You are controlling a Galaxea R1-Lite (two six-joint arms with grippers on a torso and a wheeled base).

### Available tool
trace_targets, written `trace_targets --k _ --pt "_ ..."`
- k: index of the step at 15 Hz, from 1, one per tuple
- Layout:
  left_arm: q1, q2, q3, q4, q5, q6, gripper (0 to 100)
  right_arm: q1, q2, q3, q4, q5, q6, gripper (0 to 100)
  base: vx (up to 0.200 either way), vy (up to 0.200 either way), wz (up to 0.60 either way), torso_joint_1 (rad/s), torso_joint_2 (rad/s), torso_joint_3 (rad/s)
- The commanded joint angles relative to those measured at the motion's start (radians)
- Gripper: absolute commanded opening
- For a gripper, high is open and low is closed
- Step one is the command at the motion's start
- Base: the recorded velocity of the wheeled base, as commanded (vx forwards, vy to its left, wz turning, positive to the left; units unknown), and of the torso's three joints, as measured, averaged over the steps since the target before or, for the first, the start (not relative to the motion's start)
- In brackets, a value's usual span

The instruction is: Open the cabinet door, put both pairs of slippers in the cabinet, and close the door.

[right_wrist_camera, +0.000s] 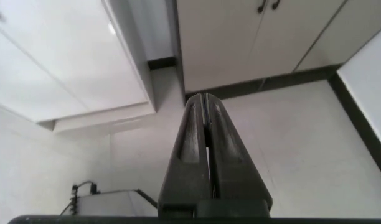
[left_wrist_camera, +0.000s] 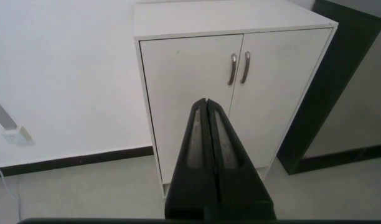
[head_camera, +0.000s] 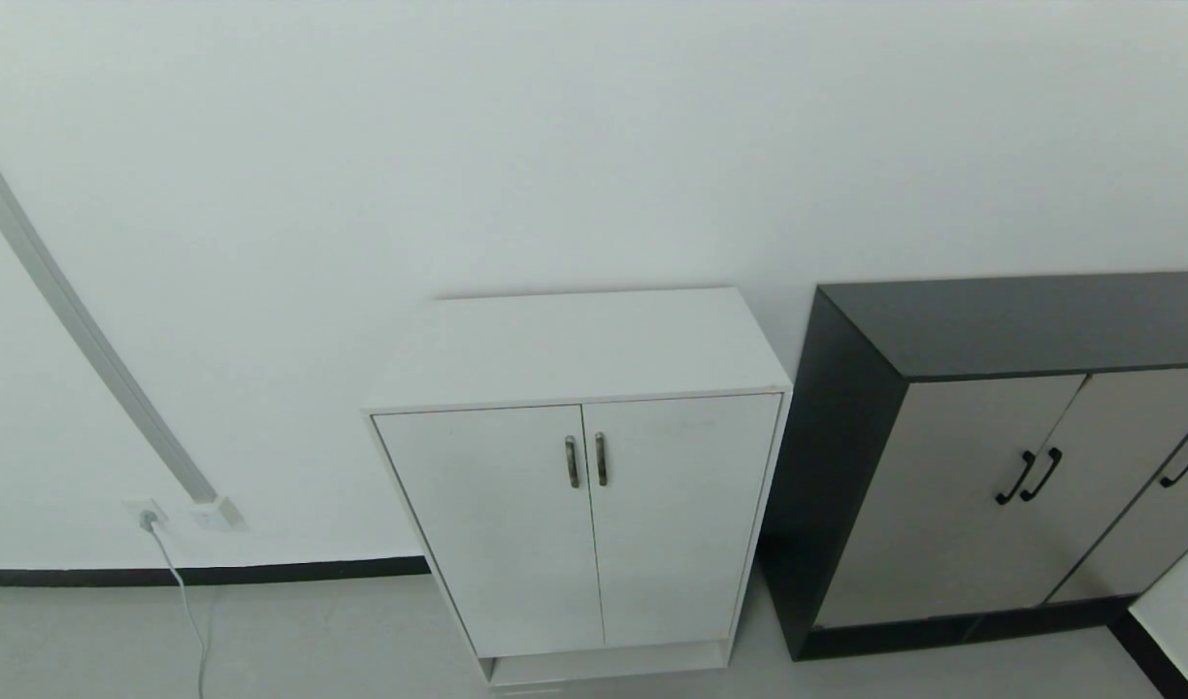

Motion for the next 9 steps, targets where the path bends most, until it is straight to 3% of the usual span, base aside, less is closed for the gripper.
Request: trace_targets --k 1,9 --pt "0.000 0.001 0.000 0.000 0.000 0.000 0 0.045 -0.021 0.000 0.000 0.006 0.001 0 0.000 0.000 0.00 0.000 0.00 0.000" --pt "0.000 0.001 0.000 0.000 0.000 0.000 0 0.105 -0.245 0.002 -0.002 0.006 -0.001 0 0.000 0.000 0.00 0.000 0.00 0.000"
